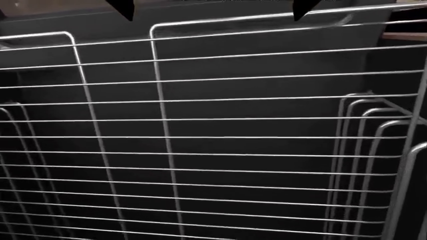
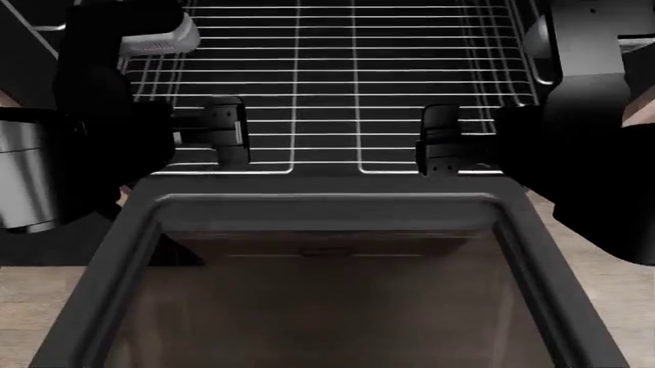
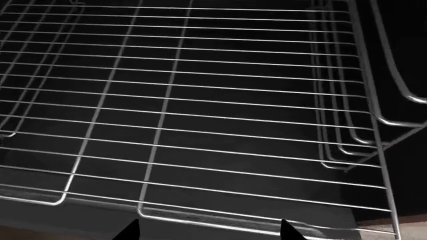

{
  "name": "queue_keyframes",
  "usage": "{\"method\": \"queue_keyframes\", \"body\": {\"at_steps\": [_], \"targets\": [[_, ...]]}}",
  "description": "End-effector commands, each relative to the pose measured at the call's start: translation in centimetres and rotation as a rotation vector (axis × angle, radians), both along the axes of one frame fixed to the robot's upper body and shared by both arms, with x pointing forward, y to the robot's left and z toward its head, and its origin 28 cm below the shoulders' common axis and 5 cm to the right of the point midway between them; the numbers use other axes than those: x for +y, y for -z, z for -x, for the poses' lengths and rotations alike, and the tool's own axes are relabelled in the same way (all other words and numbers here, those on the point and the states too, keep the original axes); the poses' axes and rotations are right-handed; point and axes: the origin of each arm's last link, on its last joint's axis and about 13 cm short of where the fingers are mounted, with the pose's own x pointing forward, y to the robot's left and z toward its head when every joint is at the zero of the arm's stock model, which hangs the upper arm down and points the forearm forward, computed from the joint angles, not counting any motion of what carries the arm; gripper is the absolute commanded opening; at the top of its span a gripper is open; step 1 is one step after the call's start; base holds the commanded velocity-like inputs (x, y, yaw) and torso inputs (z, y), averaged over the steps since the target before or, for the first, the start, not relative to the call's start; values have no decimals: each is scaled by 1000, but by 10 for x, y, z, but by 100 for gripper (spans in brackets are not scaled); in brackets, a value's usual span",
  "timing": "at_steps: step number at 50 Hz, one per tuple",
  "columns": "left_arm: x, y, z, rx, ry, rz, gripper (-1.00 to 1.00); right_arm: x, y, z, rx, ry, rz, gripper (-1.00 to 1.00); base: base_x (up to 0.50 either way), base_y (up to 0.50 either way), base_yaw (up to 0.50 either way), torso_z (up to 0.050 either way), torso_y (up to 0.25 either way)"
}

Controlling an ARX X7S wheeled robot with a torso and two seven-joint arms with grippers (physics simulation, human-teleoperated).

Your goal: Fully slide the oven rack out.

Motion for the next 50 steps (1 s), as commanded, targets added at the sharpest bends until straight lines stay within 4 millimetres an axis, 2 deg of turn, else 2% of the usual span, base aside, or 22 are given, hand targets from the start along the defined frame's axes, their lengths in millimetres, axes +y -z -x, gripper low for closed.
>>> {"method": "queue_keyframes", "body": {"at_steps": [1, 28, 36, 50], "targets": [[0, -4, -8, -2, -32, -26, 100, 1, -1, -11, 8, 7, 5, 100, 0, 0, 0, 0, -127], [3, -16, -3, -14, -40, -34, 100, -2, -11, -10, -26, 19, 17, 100, 0, 0, 0, 0, -190], [2, -25, -3, -63, -55, -27, 100, -2, -22, -7, -85, 25, 47, 100, 0, 0, 0, 0, -154], [-6, -47, -17, -121, -50, -24, 100, 2, -49, -17, -135, 43, 90, 100, 0, 0, 0, 0, 0]]}}
